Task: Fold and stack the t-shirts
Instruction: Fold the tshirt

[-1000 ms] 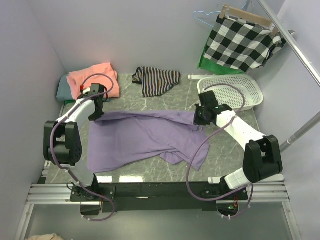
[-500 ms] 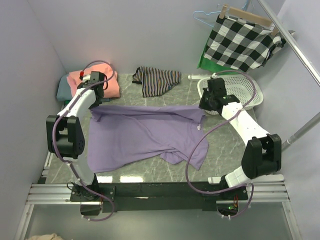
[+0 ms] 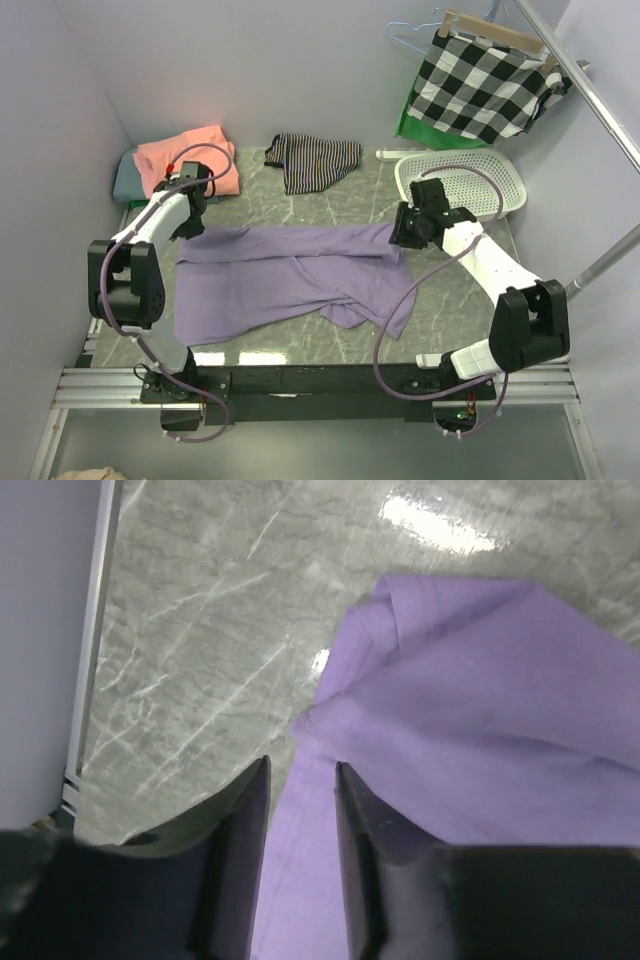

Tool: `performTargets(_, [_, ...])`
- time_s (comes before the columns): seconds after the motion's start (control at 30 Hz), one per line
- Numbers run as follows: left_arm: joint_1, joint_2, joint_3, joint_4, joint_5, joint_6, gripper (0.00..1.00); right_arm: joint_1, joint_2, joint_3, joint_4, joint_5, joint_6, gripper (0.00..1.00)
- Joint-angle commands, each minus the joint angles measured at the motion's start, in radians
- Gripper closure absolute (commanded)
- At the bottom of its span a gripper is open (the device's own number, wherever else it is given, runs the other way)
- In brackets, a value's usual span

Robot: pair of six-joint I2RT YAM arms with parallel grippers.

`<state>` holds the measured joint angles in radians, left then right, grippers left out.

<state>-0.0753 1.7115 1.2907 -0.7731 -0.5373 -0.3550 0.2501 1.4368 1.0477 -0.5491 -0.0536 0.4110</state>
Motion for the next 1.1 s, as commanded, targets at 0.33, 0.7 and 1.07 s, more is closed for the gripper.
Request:
performTargets(0.33, [0.000, 0.020, 0.125, 0.034, 0.158, -0.001, 0.39, 0.009, 0.028, 0.127, 0.113, -0.112, -0.009, 0.55])
performTargets(0.7, [0.000, 0.217, 0.139, 0.072, 0.376, -0.027, 0.46, 0.018, 0.298, 0.173, 0.210, -0.184, 0.028, 0.68])
performTargets(1.07, [0.002, 0.296, 0.163, 0.022, 0.226, -0.048, 0.44, 0.011, 0.496, 0.250, 0.115, -0.057, 0.043, 0.78])
